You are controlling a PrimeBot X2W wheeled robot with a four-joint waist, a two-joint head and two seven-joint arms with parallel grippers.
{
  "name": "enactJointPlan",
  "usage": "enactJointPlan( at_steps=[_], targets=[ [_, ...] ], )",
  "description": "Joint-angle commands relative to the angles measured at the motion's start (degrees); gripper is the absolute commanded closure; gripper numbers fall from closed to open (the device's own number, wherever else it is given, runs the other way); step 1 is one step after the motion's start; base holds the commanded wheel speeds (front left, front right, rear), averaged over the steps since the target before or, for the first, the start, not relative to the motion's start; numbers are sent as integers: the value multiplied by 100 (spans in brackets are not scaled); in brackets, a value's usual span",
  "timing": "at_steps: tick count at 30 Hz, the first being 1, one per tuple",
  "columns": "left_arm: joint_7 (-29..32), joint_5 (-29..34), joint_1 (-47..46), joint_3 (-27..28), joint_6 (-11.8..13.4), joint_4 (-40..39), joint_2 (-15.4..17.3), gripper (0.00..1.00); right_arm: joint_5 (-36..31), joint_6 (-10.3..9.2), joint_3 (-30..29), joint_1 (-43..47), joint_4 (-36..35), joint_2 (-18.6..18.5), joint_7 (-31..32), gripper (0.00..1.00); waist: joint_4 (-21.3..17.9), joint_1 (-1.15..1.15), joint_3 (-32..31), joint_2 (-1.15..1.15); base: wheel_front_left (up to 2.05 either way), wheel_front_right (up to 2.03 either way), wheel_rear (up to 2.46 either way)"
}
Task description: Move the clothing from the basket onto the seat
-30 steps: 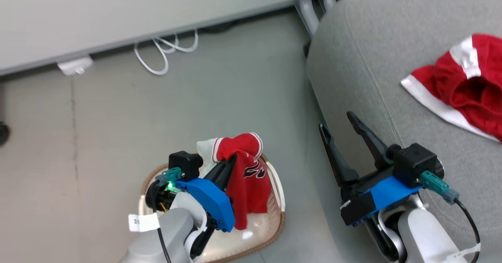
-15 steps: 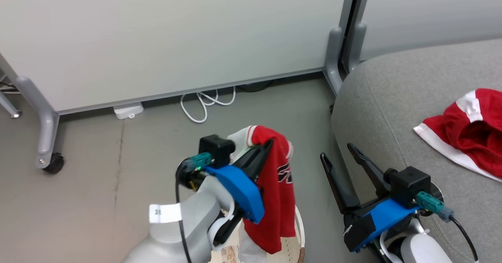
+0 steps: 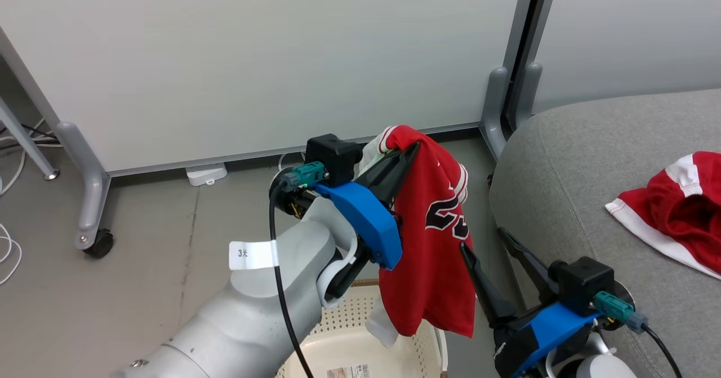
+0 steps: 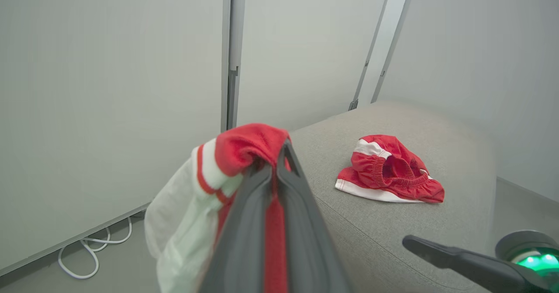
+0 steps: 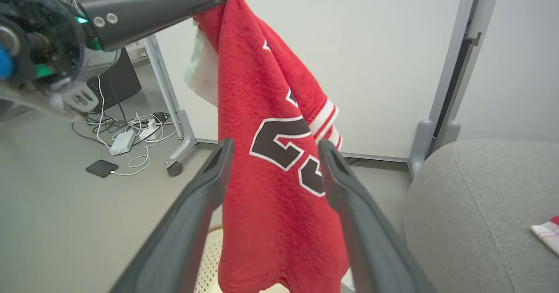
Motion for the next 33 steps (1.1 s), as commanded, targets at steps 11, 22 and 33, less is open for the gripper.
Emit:
enactJointPlan(
  at_steps=[11, 22, 33],
  targets=[
    [-8, -125, -200, -129, -43, 134, -49, 100, 48, 1, 100, 20, 59, 50, -12, 0, 25, 1, -25, 0, 0, 0, 0],
    [-34, -238, -171, -256, -43, 117, -53, 100, 98, 1, 440, -294, 362, 38, 7, 0, 33, 1, 74, 0, 0, 0, 0],
    [-34, -335, -221, -522, -31, 60, -52, 100, 20, 1, 593, -1092, 1042, -64, -103, 0, 110, 1, 208, 0, 0, 0, 0]
  ],
)
